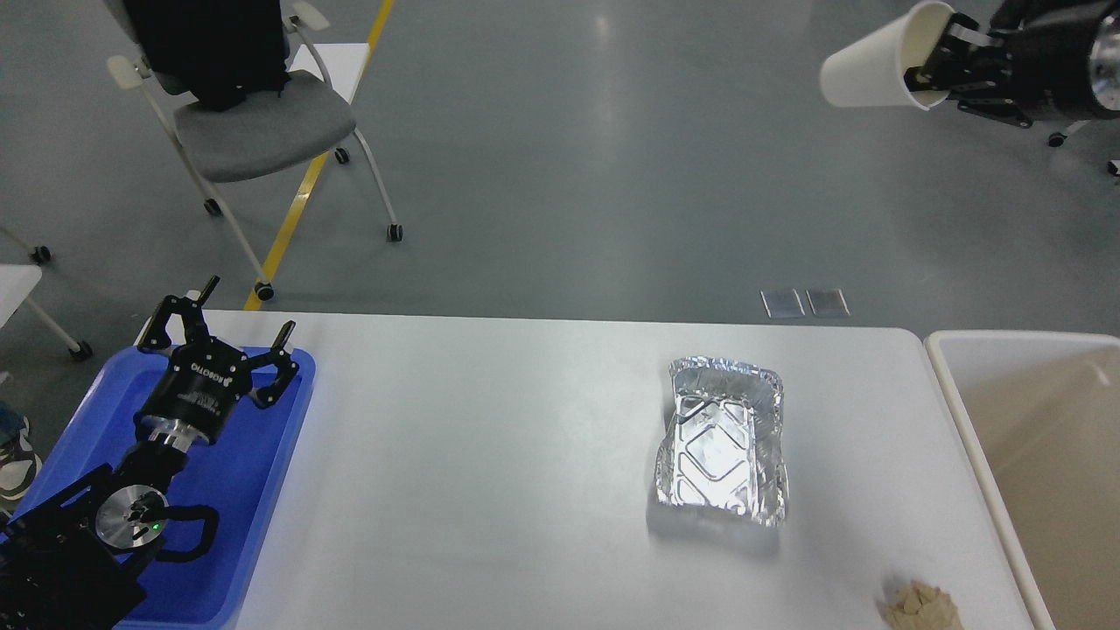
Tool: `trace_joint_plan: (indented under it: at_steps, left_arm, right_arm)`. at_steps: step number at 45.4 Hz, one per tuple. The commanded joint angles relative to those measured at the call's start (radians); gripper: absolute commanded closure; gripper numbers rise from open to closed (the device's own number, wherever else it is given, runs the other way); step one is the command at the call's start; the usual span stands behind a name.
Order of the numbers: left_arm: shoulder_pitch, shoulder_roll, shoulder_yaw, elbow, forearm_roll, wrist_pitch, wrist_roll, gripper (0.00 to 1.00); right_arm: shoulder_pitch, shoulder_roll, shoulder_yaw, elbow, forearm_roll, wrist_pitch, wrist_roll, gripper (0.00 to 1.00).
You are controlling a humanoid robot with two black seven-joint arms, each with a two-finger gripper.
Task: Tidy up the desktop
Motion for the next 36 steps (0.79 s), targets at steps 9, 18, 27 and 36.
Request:
trace_joint_plan:
  at_steps: [9,18,27,36]
  left_arm:
    - [-0.001,-0.001,0.0,-0.001,0.0,0.0,0.0,0.01]
    - [-0.001,-0.001,0.0,-0.001,0.0,0.0,0.0,0.01]
    - [-0.001,-0.001,0.0,-0.001,0.0,0.0,0.0,0.01]
    - [-0.001,-0.001,0.0,-0.001,0.0,0.0,0.0,0.01]
  right_arm:
    - [-0.387,-0.157,0.007,-0.255,0.09,-0.206,-0.049,1.0]
    - [-0.51,-0.168,0.007,-0.255,0.208,-0.326,-0.163,1.0]
    - [-0.631,-0.167,0.007,-0.255,0.283,-0.444,-0.186,1.0]
    - [-0.772,-0.16,0.081,-0.255,0.308,-0.586,-0.191,1.0]
